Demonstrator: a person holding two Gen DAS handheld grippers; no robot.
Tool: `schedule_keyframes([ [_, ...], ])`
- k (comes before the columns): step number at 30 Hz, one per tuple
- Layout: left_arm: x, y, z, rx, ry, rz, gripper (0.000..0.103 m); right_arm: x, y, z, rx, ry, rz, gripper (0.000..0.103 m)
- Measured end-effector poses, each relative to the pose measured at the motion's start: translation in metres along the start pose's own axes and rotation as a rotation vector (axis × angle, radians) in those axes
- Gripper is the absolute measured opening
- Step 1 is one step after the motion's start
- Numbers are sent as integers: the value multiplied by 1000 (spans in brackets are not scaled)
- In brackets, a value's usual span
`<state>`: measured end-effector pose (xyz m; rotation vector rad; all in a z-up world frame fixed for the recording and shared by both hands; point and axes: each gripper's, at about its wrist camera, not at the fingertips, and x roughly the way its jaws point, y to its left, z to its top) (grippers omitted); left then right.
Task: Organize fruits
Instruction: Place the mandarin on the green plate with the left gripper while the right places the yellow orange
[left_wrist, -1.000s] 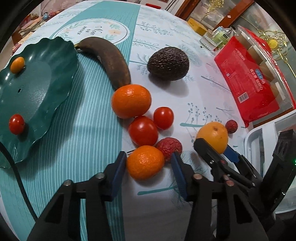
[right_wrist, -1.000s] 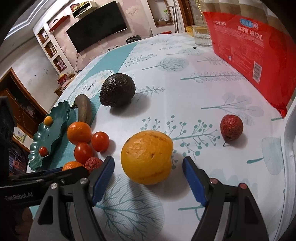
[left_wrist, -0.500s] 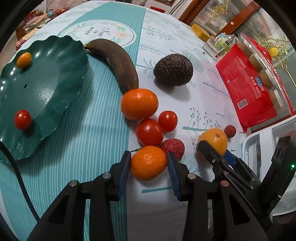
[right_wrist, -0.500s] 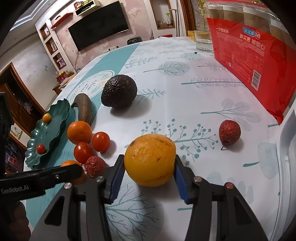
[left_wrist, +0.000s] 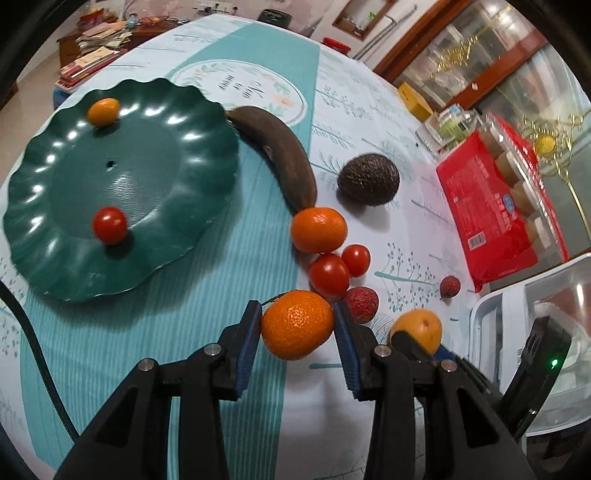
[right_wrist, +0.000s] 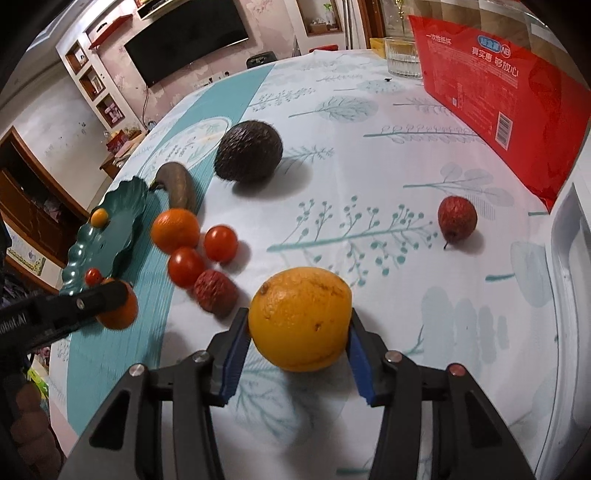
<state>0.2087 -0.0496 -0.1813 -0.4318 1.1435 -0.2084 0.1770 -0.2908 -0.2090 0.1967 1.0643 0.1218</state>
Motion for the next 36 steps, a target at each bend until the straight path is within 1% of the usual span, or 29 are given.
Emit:
schedule_keyframes([
  [7, -30, 25, -7, -37, -41, -13, 38, -17, 20, -14, -36, -2, -2, 49],
  [13, -50, 52, -11, -60, -56, -14, 38, -27, 41, -28, -53, 8, 4, 49],
  [22, -77, 97, -13, -42, -43, 28, 38, -29, 82, -47, -43, 40, 15, 49],
  [29, -94, 131, 1, 11, -39, 54, 38, -21, 122, -46, -35, 38, 19, 49],
  [36, -99, 161, 26, 67, -24, 57, 38, -8, 160, -35, -39, 20, 28, 49],
])
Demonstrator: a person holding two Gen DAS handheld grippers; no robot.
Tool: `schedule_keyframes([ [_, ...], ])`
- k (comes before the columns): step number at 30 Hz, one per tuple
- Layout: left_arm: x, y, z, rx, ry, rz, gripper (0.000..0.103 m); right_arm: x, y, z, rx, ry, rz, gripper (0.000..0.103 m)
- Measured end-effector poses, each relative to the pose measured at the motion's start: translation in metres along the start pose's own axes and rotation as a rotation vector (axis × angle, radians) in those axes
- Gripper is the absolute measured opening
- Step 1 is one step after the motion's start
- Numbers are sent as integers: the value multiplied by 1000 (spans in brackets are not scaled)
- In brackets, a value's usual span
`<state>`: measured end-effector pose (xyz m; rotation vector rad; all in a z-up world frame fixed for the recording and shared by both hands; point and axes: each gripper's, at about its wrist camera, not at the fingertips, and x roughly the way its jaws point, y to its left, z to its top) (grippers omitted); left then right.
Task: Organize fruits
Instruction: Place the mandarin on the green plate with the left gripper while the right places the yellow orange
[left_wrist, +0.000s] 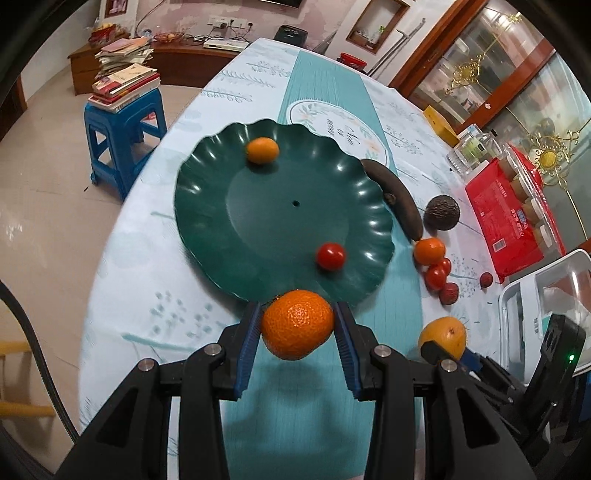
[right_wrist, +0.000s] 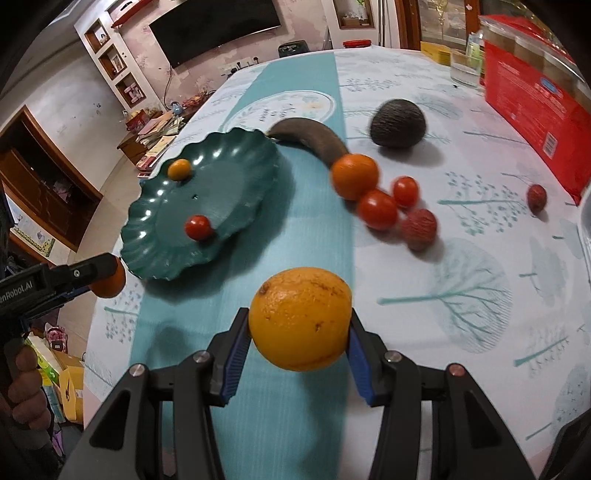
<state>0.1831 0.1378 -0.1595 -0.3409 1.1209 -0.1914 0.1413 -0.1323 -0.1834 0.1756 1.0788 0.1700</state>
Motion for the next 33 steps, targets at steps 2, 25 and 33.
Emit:
schedule_keyframes([
  [2, 0, 7, 7, 12, -1, -4, 38, 4, 10, 6, 0, -13, 0, 49],
  [25, 44, 61, 62, 44, 42, -49, 38, 68, 74, 76, -29, -50, -36, 49],
  [33, 59, 60, 63, 66, 72, -55, 39, 79, 80, 77, -62, -39, -71, 50],
])
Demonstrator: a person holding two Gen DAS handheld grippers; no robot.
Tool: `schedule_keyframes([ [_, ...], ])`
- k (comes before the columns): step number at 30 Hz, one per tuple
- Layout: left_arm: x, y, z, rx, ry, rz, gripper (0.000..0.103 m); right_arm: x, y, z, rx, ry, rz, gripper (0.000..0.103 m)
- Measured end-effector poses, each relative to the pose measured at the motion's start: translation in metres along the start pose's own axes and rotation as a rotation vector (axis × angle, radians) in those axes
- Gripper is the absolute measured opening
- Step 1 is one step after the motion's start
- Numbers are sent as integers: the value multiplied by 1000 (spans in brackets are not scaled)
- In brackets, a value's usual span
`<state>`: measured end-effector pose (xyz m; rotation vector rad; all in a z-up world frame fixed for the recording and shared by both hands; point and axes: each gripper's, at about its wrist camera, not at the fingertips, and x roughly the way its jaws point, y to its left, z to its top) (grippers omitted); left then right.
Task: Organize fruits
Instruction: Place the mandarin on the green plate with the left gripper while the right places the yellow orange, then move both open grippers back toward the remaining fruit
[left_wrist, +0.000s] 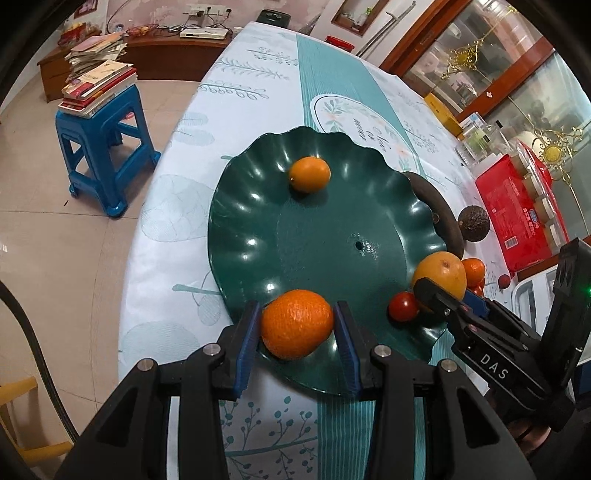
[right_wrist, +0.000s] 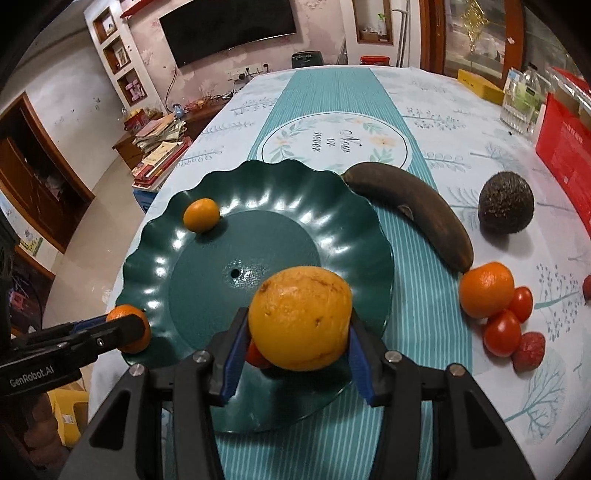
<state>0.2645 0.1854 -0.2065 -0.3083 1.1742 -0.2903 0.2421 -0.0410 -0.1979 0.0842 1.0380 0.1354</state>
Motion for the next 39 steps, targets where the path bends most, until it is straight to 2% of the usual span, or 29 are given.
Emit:
schedule_keyframes([
  [2, 1, -1, 0, 2, 7, -3, 41, 0, -2, 0, 11, 2, -12, 50],
  [6, -3, -4, -1, 12, 1, -8, 54, -7, -5, -1, 32, -10, -5, 51],
  [8, -6, -6, -2, 20, -2, -5, 58, -11, -3, -1, 27, -16, -6, 56],
  [14, -23, -12, -6, 29, -20, 12, 61, -26, -3, -4, 61, -33, 12, 57],
  [18, -37, -17, -12, 39, -36, 31, 66, -41, -5, -12, 94, -52, 25, 57],
  [27, -61, -43, -34, 104, -45, 57, 67, -70, -26, -54, 159, -48, -6, 57],
  [39, -62, -96, -65, 213, 0, 38, 74, -101, -99, -115, 339, -14, -100, 57],
])
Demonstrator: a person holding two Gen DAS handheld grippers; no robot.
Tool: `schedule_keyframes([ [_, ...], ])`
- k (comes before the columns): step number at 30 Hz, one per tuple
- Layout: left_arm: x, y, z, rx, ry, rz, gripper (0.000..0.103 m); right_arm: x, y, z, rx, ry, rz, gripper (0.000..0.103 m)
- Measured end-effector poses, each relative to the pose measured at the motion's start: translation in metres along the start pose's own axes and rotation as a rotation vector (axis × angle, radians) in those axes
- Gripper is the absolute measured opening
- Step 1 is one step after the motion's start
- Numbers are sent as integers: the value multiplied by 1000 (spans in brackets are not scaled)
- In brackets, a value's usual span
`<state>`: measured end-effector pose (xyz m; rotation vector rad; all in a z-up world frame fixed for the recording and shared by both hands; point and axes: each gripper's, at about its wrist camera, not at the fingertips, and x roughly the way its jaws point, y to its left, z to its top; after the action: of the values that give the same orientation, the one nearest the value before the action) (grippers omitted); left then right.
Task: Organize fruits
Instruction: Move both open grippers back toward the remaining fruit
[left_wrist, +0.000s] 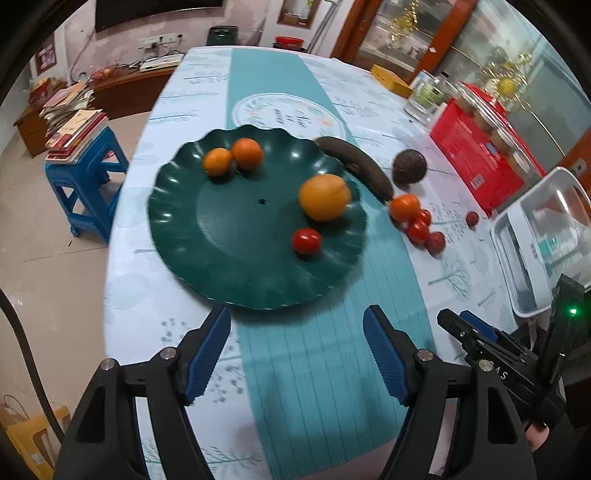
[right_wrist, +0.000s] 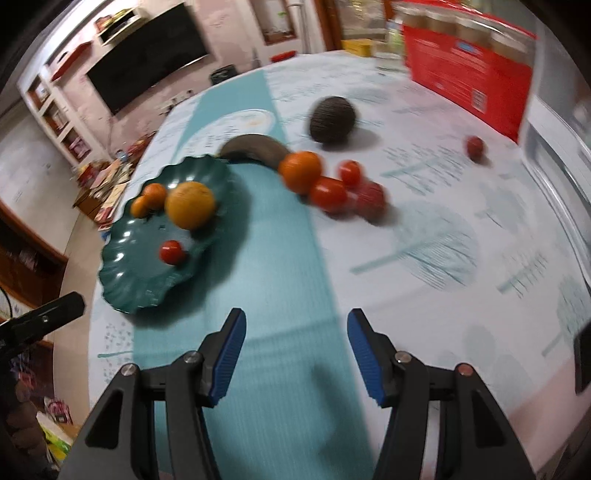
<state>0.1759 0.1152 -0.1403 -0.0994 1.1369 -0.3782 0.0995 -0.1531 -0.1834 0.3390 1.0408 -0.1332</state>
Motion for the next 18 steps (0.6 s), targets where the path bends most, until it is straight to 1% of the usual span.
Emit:
schedule_keyframes([
  [7, 7, -40, -3, 35, 25, -3, 78, -13, -47, -2, 50, 0, -41, 57],
  [10, 11, -58, -3, 38, 33, 4, 80, -18, -65, 4, 54, 2, -50, 58],
  [12, 13, -69, -2, 36, 36, 8, 81, -21, -77, 10, 50, 0, -55, 61],
  [18, 23, -102, 3, 8, 40, 35, 82, -27, -109, 29, 21, -4, -55, 64],
])
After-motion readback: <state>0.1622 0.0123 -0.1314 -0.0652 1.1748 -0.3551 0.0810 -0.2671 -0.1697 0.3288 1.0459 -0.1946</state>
